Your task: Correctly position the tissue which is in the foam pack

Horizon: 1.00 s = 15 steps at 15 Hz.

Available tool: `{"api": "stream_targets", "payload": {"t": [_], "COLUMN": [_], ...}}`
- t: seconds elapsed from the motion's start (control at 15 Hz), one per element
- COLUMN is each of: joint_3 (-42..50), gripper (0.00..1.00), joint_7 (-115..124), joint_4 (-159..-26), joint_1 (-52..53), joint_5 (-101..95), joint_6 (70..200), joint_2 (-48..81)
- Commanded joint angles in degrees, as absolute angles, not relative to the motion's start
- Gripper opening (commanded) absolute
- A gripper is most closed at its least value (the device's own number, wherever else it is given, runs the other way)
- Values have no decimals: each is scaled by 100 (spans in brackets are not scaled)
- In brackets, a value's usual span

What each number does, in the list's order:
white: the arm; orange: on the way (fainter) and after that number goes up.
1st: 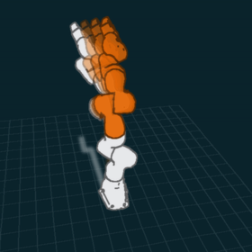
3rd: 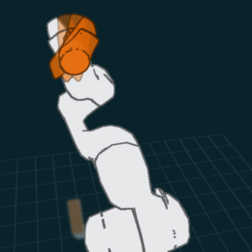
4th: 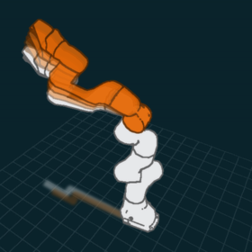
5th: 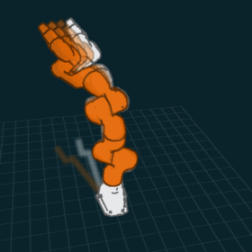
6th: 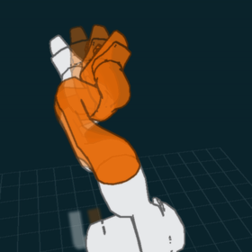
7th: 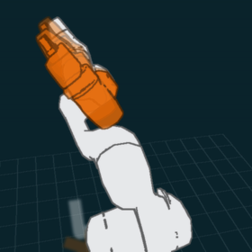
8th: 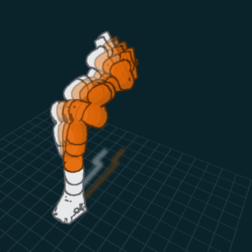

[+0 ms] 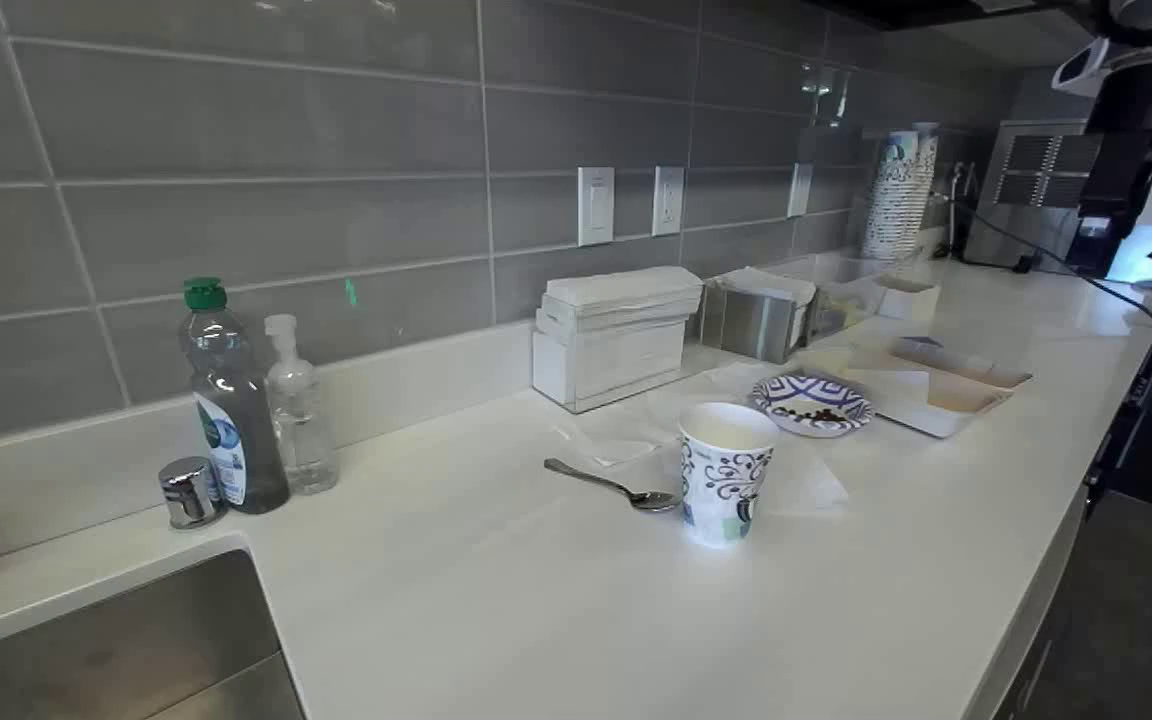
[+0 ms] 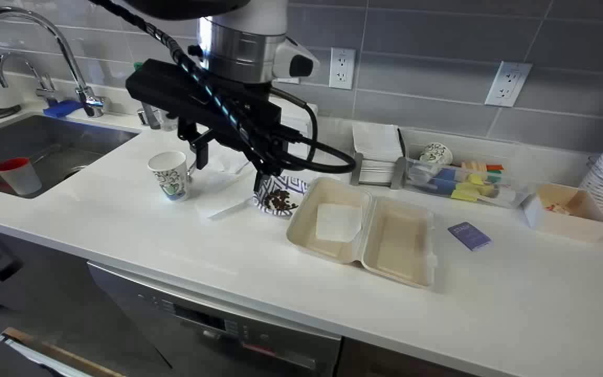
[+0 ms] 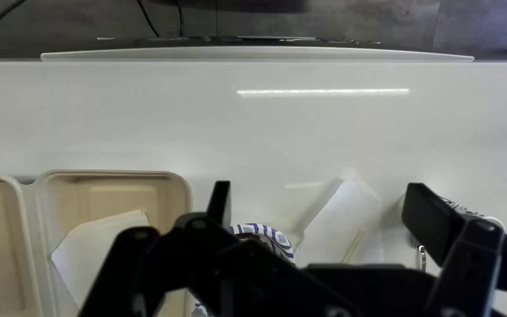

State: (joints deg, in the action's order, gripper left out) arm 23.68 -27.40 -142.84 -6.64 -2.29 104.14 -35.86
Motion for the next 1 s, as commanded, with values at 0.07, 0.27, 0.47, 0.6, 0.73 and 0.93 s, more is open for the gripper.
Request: {"api": "stream_targets", "payload": {"t": [0.07, 0.27, 0.47, 0.6, 0.73, 0.93], "joint_3": [2273, 2273, 2168, 1936, 1782, 1620], "gripper": [100, 100, 100, 100, 100, 73], "joint_7": [-2799, -2799, -2420, -1702, -1137, -351], "joint_4": [-14276, -14275, -14164, -14100, -13955, -13705], "joint_1": [-778, -778, -813, -904, -920, -1007], "joint_5": [-167, -167, -113, -72, 1, 138], "joint_6": [10408, 10408, 10456, 10745, 10952, 11505], "joint_2": [-3553, -3553, -3338, -3028, -2602, -1933]}}
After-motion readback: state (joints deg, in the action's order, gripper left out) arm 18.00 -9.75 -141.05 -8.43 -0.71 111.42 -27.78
